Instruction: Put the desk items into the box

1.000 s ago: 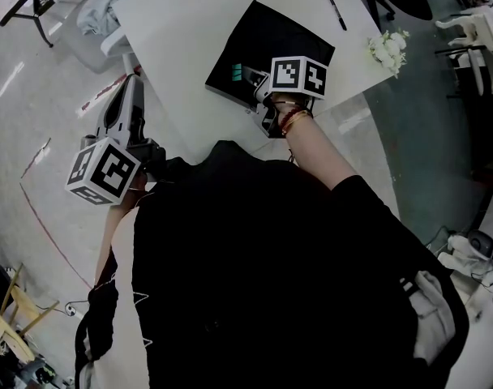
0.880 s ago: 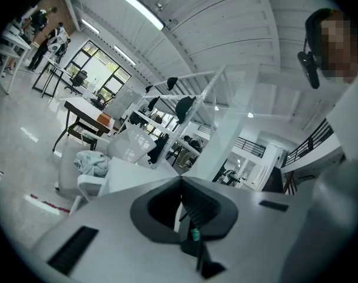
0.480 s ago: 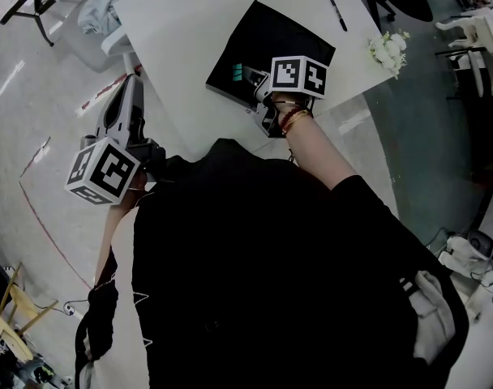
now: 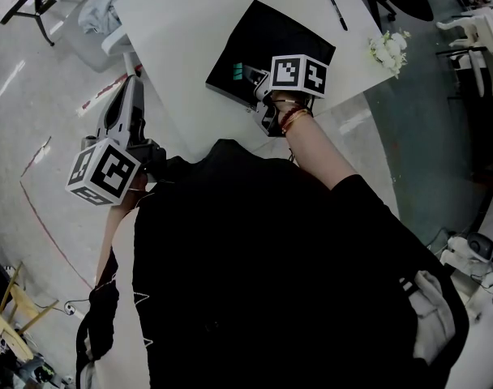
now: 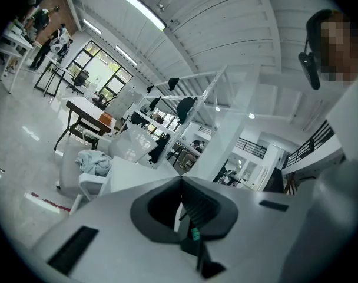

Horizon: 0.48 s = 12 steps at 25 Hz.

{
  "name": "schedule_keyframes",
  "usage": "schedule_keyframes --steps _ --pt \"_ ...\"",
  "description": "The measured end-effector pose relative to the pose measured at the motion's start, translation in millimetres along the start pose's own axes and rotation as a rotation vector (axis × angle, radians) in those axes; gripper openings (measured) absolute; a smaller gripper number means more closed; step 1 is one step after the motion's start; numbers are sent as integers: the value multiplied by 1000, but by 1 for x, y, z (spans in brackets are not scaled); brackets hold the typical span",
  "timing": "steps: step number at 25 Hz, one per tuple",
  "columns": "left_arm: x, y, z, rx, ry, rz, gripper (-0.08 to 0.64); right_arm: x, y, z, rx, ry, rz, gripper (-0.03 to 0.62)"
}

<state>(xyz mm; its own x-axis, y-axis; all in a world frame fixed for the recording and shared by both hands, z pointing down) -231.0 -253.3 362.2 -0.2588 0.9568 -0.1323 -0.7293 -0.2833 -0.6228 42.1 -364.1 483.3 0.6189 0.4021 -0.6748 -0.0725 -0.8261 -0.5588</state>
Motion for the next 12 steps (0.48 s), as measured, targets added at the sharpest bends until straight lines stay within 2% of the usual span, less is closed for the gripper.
schedule_keyframes --steps 12 --pt "2 -2 0 1 8 -3 9 -1 -1 -2 3 -20 20 14"
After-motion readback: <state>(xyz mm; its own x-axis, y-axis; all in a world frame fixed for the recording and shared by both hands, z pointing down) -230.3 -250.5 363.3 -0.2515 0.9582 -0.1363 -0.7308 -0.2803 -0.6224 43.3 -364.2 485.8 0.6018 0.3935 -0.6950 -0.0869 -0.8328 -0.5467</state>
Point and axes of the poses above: the fingertips, and each gripper's own axes: x backward along the fingers, z to its left, y out of its top, the point moved 6 cm from there along x, backward along the fingers, and after that the axes turned 15 degrees about x, right-handed, at the moved point
